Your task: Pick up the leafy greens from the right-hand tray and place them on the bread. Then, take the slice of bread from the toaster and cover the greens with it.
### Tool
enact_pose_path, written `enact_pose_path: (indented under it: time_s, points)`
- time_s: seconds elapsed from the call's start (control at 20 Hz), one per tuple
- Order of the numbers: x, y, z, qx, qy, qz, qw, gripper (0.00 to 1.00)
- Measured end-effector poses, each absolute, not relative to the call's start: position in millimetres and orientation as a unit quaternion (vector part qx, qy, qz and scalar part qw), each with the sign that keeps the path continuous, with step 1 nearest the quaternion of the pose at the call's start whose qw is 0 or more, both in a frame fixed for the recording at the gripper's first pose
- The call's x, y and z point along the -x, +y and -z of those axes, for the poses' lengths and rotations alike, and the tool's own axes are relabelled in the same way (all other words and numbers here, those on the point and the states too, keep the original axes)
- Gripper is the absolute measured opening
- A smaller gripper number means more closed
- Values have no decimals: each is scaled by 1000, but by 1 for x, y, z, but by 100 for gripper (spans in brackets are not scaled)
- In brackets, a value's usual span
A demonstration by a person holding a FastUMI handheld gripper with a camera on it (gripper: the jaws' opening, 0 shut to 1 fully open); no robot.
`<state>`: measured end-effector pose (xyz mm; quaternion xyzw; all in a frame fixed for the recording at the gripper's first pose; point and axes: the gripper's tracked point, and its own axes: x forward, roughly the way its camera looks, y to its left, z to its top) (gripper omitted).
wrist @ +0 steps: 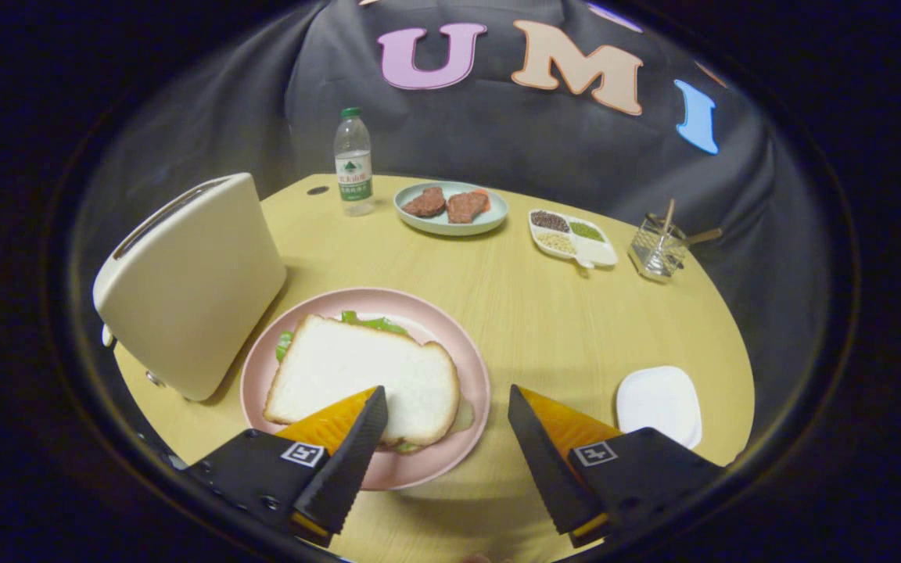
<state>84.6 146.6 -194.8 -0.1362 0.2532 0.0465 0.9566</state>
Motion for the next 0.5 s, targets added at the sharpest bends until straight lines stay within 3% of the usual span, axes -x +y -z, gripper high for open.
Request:
enact_pose_path:
  time_s: [0.2, 0.5]
  points:
    - [-84, 136, 165, 130, 198, -41, 971, 99]
    - [-67, 120, 64, 80, 28, -39, 996, 99]
